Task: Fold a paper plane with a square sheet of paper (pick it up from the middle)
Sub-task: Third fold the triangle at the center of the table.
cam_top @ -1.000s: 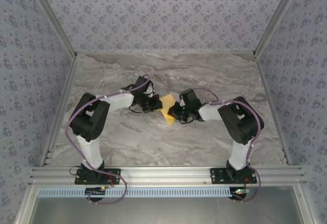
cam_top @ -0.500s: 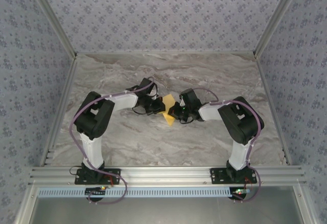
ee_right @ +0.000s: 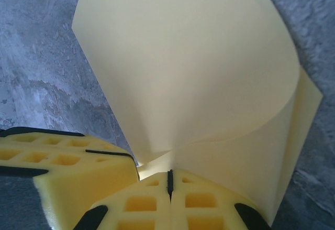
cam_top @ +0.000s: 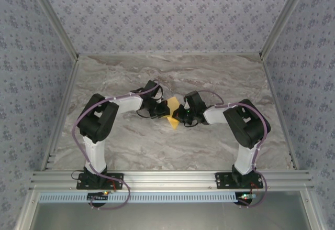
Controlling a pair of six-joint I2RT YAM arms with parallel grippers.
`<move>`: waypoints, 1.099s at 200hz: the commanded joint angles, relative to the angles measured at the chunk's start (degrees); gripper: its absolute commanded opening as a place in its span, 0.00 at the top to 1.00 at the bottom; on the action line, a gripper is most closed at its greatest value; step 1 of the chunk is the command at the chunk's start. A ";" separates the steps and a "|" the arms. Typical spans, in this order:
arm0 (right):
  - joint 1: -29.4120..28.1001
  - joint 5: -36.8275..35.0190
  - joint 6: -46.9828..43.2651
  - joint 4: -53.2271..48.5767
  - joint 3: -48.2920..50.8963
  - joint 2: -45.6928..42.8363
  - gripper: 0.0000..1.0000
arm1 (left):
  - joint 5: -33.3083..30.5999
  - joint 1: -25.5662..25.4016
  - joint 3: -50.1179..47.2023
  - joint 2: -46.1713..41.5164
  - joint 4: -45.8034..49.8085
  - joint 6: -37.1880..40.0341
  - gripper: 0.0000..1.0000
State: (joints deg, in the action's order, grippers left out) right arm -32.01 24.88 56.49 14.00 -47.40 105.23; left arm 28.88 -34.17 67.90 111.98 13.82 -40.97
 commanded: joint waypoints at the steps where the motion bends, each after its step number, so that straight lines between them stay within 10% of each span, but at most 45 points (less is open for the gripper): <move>1: 0.24 -2.65 -1.14 -6.02 1.77 1.05 0.99 | -1.36 -0.55 1.44 1.91 2.33 1.86 1.00; 220: 1.99 2.62 -15.72 -8.28 -2.22 -1.49 1.00 | -13.99 -3.18 3.56 5.68 14.05 6.70 1.00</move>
State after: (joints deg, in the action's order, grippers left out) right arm -29.43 26.44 43.33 8.73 -47.77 101.65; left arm 20.16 -37.15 72.55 114.02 21.34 -35.40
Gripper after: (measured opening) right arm 0.044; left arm 0.062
